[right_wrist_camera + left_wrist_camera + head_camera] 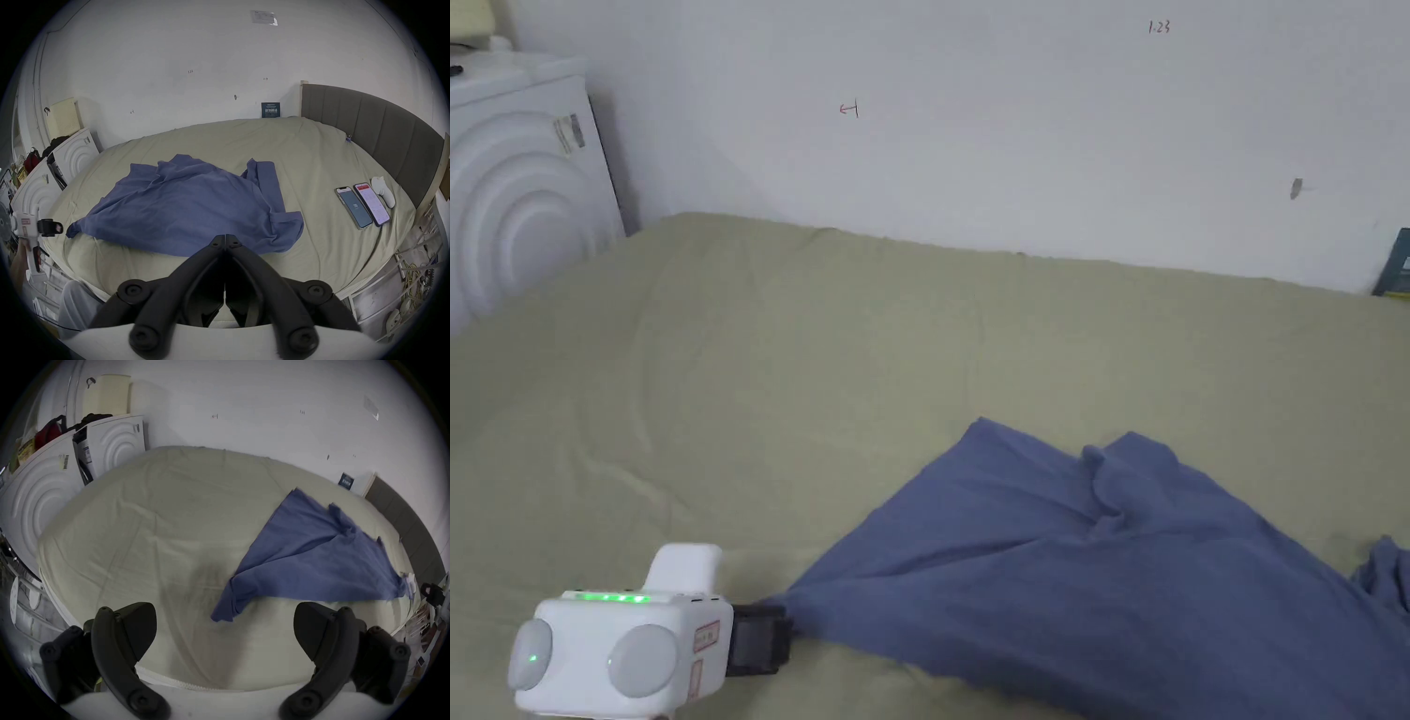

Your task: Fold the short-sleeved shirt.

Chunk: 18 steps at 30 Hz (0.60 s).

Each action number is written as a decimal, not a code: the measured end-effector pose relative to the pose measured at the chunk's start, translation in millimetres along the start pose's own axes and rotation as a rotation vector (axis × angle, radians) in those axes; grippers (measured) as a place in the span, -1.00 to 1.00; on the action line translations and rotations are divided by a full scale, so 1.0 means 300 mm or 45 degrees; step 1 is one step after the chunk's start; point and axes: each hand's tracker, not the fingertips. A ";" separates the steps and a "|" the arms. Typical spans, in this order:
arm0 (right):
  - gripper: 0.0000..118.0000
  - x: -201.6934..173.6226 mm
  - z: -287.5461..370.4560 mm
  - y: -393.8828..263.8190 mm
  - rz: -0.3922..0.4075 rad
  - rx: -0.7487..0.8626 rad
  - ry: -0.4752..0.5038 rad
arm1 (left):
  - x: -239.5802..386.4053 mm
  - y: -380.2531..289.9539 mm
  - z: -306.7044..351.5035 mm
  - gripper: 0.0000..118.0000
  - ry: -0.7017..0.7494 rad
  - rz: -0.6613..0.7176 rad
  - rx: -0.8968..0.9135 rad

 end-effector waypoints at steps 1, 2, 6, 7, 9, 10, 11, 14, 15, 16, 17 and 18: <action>-1.00 0.016 -0.024 -0.010 0.001 -0.007 -0.002 | 0.004 0.000 -0.030 0.88 0.007 0.010 0.000; -1.00 0.016 -0.027 -0.012 0.002 -0.015 -0.002 | 0.006 0.003 -0.054 0.78 0.009 0.007 -0.012; -1.00 0.019 -0.046 -0.018 0.004 -0.036 -0.001 | 0.005 0.017 -0.093 -0.79 -0.022 -0.005 -0.027; -1.00 0.020 -0.048 -0.018 0.009 -0.043 -0.001 | 0.017 0.015 -0.091 -0.99 -0.023 -0.007 -0.017; -1.00 0.022 -0.053 -0.018 0.016 -0.043 -0.004 | 0.028 0.014 -0.086 -1.00 -0.045 -0.035 0.012; -1.00 0.026 -0.054 -0.017 0.018 -0.045 -0.001 | 0.032 0.021 -0.093 -1.00 -0.036 -0.046 -0.022; -1.00 0.029 -0.056 -0.016 0.020 -0.047 -0.001 | 0.041 0.020 -0.090 -1.00 -0.029 -0.045 -0.022; -1.00 0.032 -0.059 -0.015 0.030 -0.050 -0.002 | 0.036 0.021 -0.080 -1.00 -0.013 -0.051 -0.006; -1.00 0.039 -0.064 -0.012 0.030 -0.053 -0.003 | 0.034 0.019 -0.079 -1.00 -0.012 -0.044 0.000; -1.00 0.045 -0.070 -0.008 0.029 -0.056 -0.002 | 0.032 0.020 -0.076 -1.00 -0.014 -0.040 0.003; -1.00 0.040 -0.078 -0.005 0.030 -0.061 -0.002 | 0.031 0.022 -0.076 -1.00 -0.014 -0.041 0.001; -1.00 0.042 -0.088 0.003 0.034 -0.066 -0.002 | 0.029 0.023 -0.076 -1.00 -0.013 -0.041 -0.001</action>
